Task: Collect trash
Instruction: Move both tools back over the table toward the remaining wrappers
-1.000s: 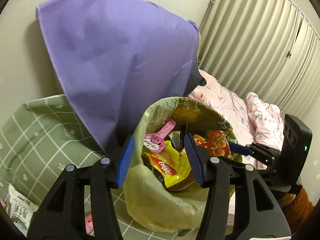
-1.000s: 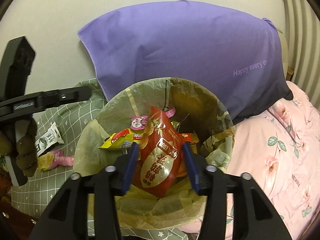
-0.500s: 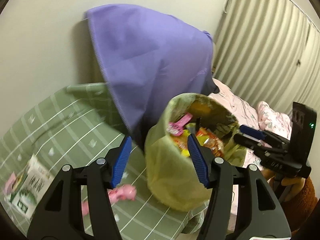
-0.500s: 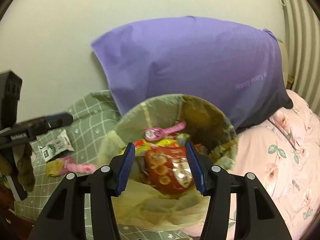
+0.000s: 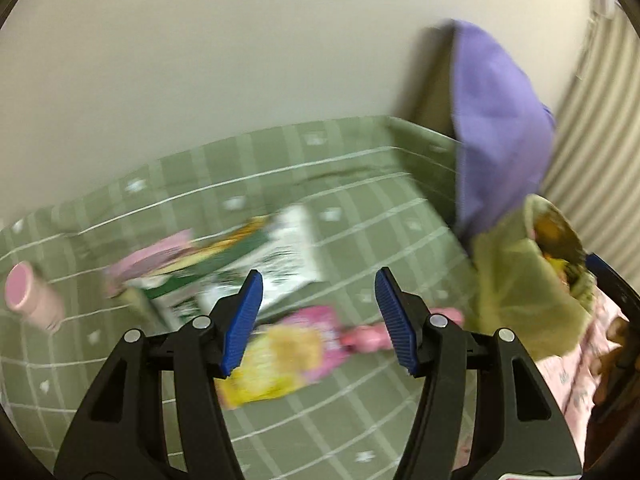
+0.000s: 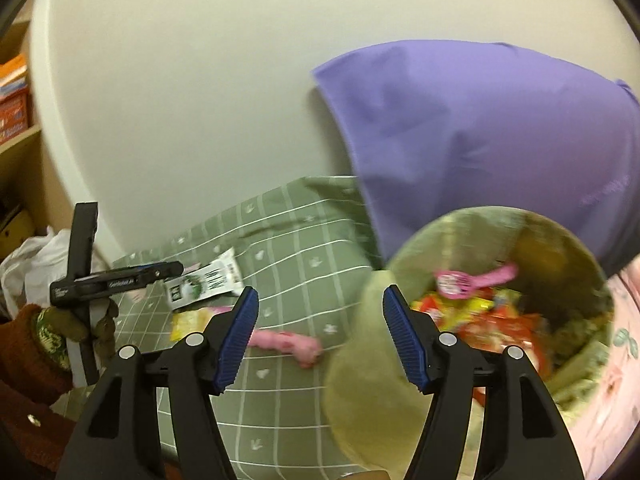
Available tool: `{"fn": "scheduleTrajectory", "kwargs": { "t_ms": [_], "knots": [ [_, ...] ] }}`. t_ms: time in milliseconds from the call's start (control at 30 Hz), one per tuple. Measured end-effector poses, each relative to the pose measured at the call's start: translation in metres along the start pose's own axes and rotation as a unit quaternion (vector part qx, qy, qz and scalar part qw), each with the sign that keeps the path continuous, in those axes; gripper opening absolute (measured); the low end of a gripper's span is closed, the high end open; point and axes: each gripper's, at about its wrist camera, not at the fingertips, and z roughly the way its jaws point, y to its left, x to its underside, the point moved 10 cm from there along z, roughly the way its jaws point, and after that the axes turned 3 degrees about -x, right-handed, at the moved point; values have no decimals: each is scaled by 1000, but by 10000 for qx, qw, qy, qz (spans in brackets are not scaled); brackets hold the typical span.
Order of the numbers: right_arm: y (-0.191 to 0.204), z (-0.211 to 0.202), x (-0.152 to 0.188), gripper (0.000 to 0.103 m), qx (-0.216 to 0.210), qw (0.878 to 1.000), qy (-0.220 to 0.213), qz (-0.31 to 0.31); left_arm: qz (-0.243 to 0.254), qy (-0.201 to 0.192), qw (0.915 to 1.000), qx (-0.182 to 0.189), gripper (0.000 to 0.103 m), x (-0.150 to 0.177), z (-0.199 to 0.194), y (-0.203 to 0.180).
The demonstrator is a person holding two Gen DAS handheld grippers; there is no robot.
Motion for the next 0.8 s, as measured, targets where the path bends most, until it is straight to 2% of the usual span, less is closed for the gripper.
{"fn": "scheduleTrajectory", "kwargs": {
  "t_ms": [167, 367, 500, 667, 800],
  "knots": [
    [25, 19, 3, 61, -78, 9991, 221, -341, -108, -93, 9996, -228, 55, 1, -4, 28],
    [41, 35, 11, 61, -57, 9977, 460, -486, -8, -142, 9996, -243, 55, -4, 5, 47],
    [47, 48, 24, 61, -57, 9954, 763, -576, -255, -115, 9982, -522, 55, -14, 21, 91],
    [56, 67, 52, 61, -74, 9891, 1267, -750, -597, 221, 9962, -598, 55, -20, 62, 140],
    [57, 81, 72, 61, 53, 9830, 1592, -915, -248, 604, 9966, -499, 55, -9, 88, 142]
  ]
}}
